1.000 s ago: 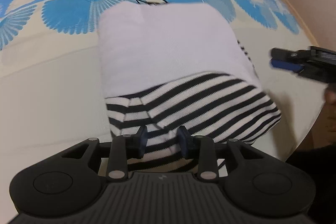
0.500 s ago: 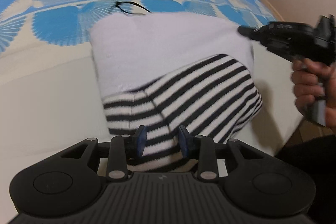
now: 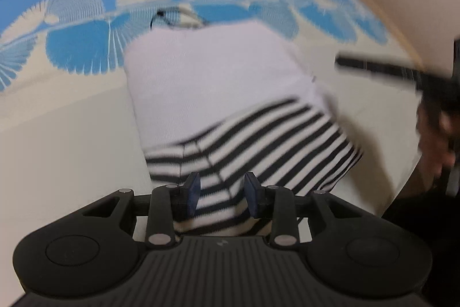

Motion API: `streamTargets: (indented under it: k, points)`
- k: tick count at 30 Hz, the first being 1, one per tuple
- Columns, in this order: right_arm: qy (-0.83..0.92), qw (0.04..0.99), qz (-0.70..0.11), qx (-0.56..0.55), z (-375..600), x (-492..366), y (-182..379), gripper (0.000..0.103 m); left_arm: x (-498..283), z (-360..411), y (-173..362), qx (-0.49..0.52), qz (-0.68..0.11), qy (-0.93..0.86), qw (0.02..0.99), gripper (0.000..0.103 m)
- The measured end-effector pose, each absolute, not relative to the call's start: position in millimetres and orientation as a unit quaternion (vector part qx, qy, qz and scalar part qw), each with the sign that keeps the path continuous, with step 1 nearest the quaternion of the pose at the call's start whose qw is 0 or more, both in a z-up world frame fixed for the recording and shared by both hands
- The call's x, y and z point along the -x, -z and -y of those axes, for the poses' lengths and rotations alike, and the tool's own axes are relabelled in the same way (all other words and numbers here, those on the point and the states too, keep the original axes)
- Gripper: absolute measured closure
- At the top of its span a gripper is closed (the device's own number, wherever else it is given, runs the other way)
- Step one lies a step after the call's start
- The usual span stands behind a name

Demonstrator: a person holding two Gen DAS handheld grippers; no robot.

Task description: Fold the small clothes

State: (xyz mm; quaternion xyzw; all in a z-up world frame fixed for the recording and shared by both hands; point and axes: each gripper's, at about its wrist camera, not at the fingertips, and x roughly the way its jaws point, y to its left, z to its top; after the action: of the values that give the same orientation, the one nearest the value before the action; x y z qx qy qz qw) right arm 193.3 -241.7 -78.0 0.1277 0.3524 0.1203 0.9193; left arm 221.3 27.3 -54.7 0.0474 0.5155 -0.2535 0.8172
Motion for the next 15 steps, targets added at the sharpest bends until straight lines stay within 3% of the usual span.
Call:
streamTargets:
  k: [2, 6, 10, 11, 13, 15]
  points:
    - [-0.177, 0.903, -0.381, -0.094, 229.3, -188.0, 86.5, 0.064, -223.4, -26.5, 61.4, -0.057, -0.525, 0.245, 0.813, 0.067]
    - [-0.146, 0.839, -0.523, -0.007, 218.0, -197.4, 146.5, 0.064, -225.2, -9.4, 80.3, -0.102, -0.553, 0.22, 0.797, 0.066]
    - [-0.126, 0.869, -0.478, -0.009, 230.9, -187.0, 124.9, 0.063, -217.9, -17.7, 61.5, -0.074, -0.528, 0.194, 0.824, 0.061]
    - [-0.117, 0.879, -0.462, -0.014, 235.5, -182.3, 115.2, 0.059, -214.0, -21.9, 54.3, -0.068, -0.516, 0.184, 0.834, 0.058]
    - [-0.087, 0.898, -0.43, -0.026, 248.5, -168.3, 96.0, 0.049, -203.9, -26.4, 41.5, -0.07, -0.49, 0.16, 0.854, 0.039]
    - [-0.063, 0.912, -0.404, -0.046, 257.6, -148.8, 77.6, 0.041, -190.0, -29.3, 24.4, -0.074, -0.459, 0.126, 0.876, 0.027]
